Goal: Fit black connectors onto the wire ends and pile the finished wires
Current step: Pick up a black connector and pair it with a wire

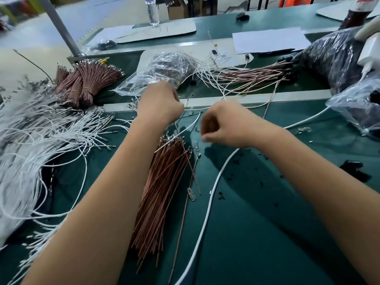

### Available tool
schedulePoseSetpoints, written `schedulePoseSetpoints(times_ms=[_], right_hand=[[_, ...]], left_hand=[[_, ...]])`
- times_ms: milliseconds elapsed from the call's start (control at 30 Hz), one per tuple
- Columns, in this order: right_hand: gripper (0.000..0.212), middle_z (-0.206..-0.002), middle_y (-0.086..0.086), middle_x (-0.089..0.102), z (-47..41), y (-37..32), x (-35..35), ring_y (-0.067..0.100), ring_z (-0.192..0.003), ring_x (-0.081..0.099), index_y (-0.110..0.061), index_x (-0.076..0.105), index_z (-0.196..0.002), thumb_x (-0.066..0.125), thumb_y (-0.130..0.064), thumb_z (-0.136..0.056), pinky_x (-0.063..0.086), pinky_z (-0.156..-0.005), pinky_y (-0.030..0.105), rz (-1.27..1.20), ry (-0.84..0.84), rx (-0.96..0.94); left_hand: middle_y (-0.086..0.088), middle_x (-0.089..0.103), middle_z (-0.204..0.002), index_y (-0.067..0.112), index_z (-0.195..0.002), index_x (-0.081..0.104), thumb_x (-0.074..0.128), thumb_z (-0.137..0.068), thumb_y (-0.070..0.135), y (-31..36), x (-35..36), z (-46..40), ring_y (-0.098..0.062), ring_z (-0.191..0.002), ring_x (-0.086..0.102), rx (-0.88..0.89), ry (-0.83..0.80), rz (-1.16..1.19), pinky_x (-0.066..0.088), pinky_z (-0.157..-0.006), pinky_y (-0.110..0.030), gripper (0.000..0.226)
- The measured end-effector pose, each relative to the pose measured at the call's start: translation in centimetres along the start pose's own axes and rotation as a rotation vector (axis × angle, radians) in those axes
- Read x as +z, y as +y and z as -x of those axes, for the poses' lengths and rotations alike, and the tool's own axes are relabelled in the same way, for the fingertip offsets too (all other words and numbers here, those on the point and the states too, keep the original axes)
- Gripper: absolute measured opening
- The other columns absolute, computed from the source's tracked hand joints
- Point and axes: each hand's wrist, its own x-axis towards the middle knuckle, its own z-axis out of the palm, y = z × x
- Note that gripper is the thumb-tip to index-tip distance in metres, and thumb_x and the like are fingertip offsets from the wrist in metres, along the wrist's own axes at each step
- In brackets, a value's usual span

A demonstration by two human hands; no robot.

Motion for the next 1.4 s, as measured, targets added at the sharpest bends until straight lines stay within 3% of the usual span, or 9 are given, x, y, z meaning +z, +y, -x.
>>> schedulePoseSetpoints(times_ms=[200, 333, 467, 600, 767, 933, 1100, 1300, 1400], right_hand=[[0.020, -0.070, -0.004, 0.071, 0.6, -2.2, 1.1, 0.006, -0.044, 0.060, -0.023, 0.073, -0.087, 0.090, -0.019, -0.077, 0.051, -0.049, 0.023, 0.044, -0.312, -0.035], [0.011, -0.073, -0.009, 0.064, 0.9, -1.8, 0.9, 0.003, -0.064, 0.057, -0.029, 0.074, -0.083, 0.086, -0.027, -0.082, 0.042, -0.057, 0.018, 0.130, -0.330, -0.091], [0.014, -0.079, -0.009, 0.066, 2.0, 0.5, -1.2, 0.008, -0.074, 0.061, -0.029, 0.067, -0.082, 0.078, -0.025, -0.090, 0.046, -0.068, 0.025, 0.095, -0.333, -0.042], [0.011, -0.069, -0.003, 0.072, 4.1, 4.0, -5.4, 0.004, -0.055, 0.060, -0.017, 0.067, -0.084, 0.074, -0.015, -0.093, 0.049, -0.050, 0.019, -0.242, -0.123, 0.023], [0.005, -0.072, 0.005, 0.072, 6.8, 8.0, -6.5, 0.012, -0.060, 0.060, -0.013, 0.075, -0.084, 0.077, -0.009, -0.083, 0.044, -0.046, 0.018, -0.873, 0.362, 0.138], [0.012, -0.078, 0.003, 0.065, 7.9, 9.2, -4.7, 0.011, -0.071, 0.055, -0.012, 0.079, -0.087, 0.067, -0.010, -0.088, 0.040, -0.052, 0.012, -1.511, 0.453, 0.130], [0.014, -0.104, 0.001, 0.074, 8.6, 9.0, -3.5, 0.010, -0.080, 0.065, -0.025, 0.073, -0.093, 0.060, -0.024, -0.099, 0.042, -0.050, 0.013, -1.639, 0.528, 0.098], [0.014, -0.090, 0.007, 0.075, 8.3, 8.2, -2.5, 0.008, -0.070, 0.068, -0.012, 0.065, -0.092, 0.056, -0.014, -0.102, 0.052, -0.057, 0.013, -1.830, 0.834, 0.185], [0.009, -0.088, 0.012, 0.075, 8.3, 8.4, -2.4, 0.011, -0.066, 0.068, -0.006, 0.063, -0.094, 0.057, -0.010, -0.100, 0.054, -0.058, 0.015, -2.022, 0.915, 0.192]], left_hand=[[-0.007, 0.072, -0.088, 0.018, -0.082, 0.075, 0.071, -0.080, 0.015, -1.4, 0.3, 2.3, -0.027, -0.088, 0.068, -0.051, -0.037, -0.039, 0.056, -0.079, -0.032, 0.005], [0.010, 0.063, -0.068, 0.025, -0.073, 0.072, 0.075, -0.079, 0.015, -0.7, 0.8, 3.4, -0.017, -0.075, 0.065, 0.060, -0.081, 0.086, 0.043, -0.062, -0.023, 0.011], [0.003, 0.069, -0.081, 0.023, -0.084, 0.076, 0.073, -0.077, 0.002, 0.7, 2.1, 3.8, -0.018, -0.081, 0.067, 0.089, -0.066, 0.169, 0.055, -0.074, -0.029, 0.022], [-0.002, 0.071, -0.097, 0.026, -0.099, 0.077, 0.070, -0.081, -0.001, 2.9, 3.8, 4.2, -0.019, -0.091, 0.067, 0.127, -0.120, 0.176, 0.056, -0.084, -0.030, 0.033], [0.001, 0.070, -0.095, 0.030, -0.097, 0.078, 0.075, -0.079, 0.002, 3.4, 4.2, 3.6, -0.013, -0.082, 0.065, 0.125, -0.178, 0.191, 0.055, -0.076, -0.025, 0.033], [0.000, 0.071, -0.092, 0.027, -0.091, 0.081, 0.083, -0.078, 0.008, 4.4, 4.6, 3.7, -0.006, -0.076, 0.063, 0.204, -0.233, 0.223, 0.052, -0.071, -0.021, 0.024], [0.004, 0.071, -0.083, 0.019, -0.084, 0.079, 0.082, -0.081, 0.010, 4.7, 4.9, 4.1, -0.004, -0.066, 0.059, 0.210, -0.183, 0.236, 0.050, -0.069, -0.022, 0.010], [-0.015, 0.075, -0.100, 0.010, -0.096, 0.057, 0.061, -0.099, 0.007, 5.5, 4.8, 6.9, -0.031, -0.095, 0.070, 0.096, -0.261, 0.878, 0.059, -0.077, -0.039, 0.006], [-0.017, 0.076, -0.096, 0.003, -0.102, 0.050, 0.053, -0.102, 0.000, 5.7, 5.3, 8.1, -0.036, -0.089, 0.069, 0.181, -0.339, 0.940, 0.056, -0.068, -0.028, 0.004]])
